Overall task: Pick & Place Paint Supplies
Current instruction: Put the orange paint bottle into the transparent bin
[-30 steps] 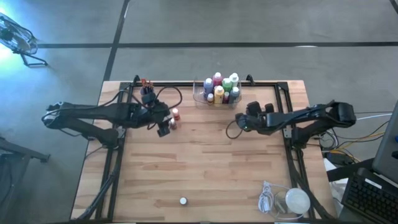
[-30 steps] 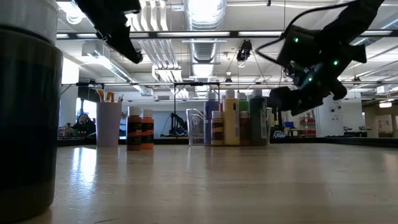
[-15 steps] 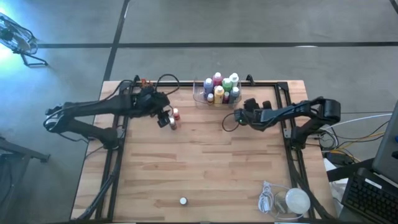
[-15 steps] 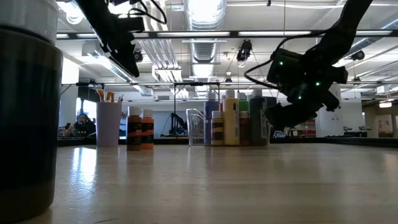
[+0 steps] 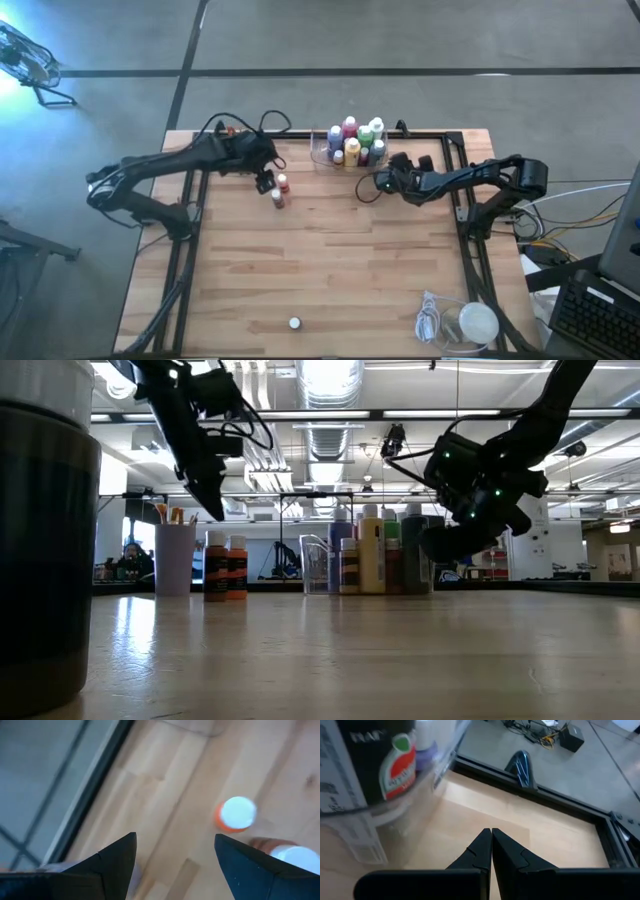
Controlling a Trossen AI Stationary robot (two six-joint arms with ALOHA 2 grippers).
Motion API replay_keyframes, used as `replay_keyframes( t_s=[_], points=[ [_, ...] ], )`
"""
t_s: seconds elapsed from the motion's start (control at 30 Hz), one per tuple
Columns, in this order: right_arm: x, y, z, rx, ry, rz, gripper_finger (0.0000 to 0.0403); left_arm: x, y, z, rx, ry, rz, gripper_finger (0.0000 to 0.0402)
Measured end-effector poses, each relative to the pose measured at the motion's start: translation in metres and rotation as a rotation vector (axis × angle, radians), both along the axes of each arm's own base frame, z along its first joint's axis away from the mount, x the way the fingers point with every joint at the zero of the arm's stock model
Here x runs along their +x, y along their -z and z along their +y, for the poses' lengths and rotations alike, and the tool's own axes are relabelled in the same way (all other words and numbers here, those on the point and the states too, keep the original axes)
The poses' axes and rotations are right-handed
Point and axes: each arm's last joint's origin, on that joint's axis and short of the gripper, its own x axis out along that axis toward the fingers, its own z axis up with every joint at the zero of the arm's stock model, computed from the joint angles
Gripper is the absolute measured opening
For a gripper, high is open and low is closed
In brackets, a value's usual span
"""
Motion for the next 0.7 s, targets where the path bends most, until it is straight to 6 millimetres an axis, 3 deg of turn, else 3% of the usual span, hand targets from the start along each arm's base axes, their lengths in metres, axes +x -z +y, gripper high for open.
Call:
replay_keyframes(
  t_s=[0.23,0.7],
  points=[
    [0.000,0.000,0.000,0.006,0.008,-0.025,0.0008,0.011,0.007,0.004,-0.099,0.056,-0.050,0.0273],
    [0.000,0.000,0.000,0.007,0.019,-0.032,0.0008,0.026,-0.016,0.013,-0.168,-0.110,-0.067,0.0273]
  ],
)
